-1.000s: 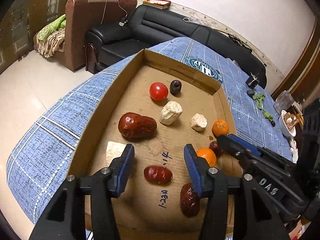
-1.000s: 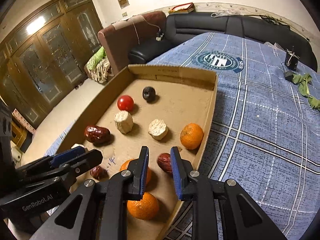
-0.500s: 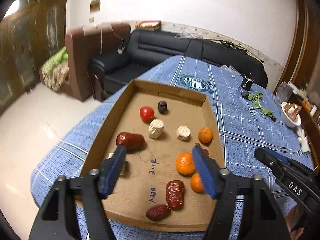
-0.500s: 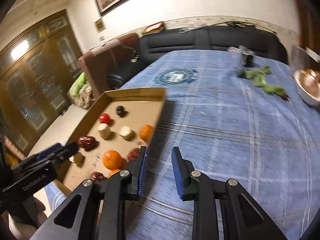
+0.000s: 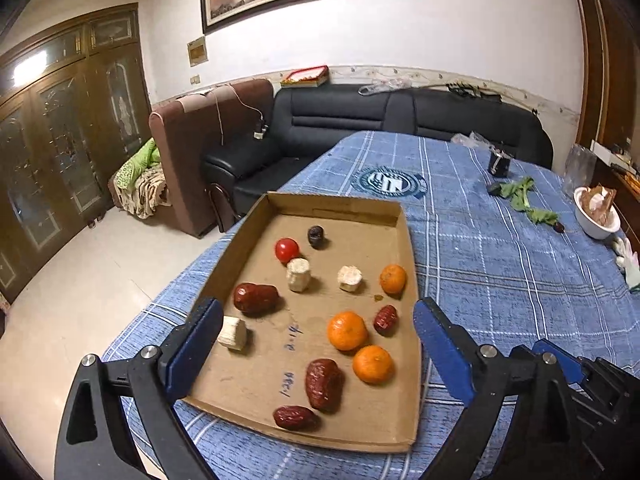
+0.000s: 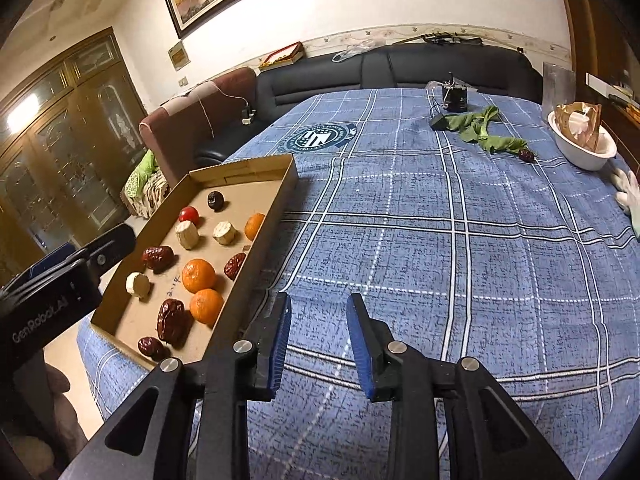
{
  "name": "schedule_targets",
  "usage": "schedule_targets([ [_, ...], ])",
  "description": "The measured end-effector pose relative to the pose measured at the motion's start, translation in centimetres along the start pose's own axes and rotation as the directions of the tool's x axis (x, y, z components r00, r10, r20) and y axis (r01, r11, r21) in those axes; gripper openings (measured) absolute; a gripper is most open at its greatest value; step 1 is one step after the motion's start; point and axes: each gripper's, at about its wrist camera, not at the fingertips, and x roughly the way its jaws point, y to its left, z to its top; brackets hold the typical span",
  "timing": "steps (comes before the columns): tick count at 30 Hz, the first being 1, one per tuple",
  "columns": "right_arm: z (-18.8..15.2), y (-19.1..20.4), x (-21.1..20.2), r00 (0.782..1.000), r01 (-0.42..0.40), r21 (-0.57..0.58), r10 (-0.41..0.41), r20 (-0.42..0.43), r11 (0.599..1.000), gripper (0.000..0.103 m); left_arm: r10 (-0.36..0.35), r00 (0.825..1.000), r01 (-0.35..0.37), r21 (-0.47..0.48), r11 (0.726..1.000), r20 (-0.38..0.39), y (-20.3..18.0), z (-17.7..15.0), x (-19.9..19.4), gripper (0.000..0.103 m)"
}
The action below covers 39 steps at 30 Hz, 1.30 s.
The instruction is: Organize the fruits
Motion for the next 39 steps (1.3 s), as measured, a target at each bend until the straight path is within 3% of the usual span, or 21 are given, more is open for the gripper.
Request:
schedule_targets([
  [6,-0.4,-0.9,-0.5,1.0,-0.003,0.026,0.003,0.001,1.0,0.034,-0.012,1.0,0.012,0.012,1.0,-0.014,-1.2,-0.1,0.0,0.096],
  [14,-0.9,-1.2,0.0,1.0,0.003,0.04,-0.003,-0.002,0.999,0.036,-0.019,1.0,0.018,0.02,1.0,0.025,-2.0,-0.6,-0.5,0.096],
  [26,-0.9,-0.1,-0.1,1.0,0.018,-0.012,-0.018,0.004,1.0,0.038,0.04,0.977,-0.022,-0.09,0.996,0.209,-0.5,0.3,-3.4,0.103],
  [32,-0.7,1.1,0.3,1.0,0.027,-0.053,-0.027,-0.003,0.998,0.038,0.069,0.981,-0.052,-0.096,0.994,0.181,-0.1,0.1,-2.6,0.103],
  [39,-0.7,2.3,1.3,0.999,0.033,-0.085,-0.035,-0.027,0.996,0.041,0.008,0.996,0.001,-0.104,0.995,0.087,0.7,-0.7,-0.4,0.103],
])
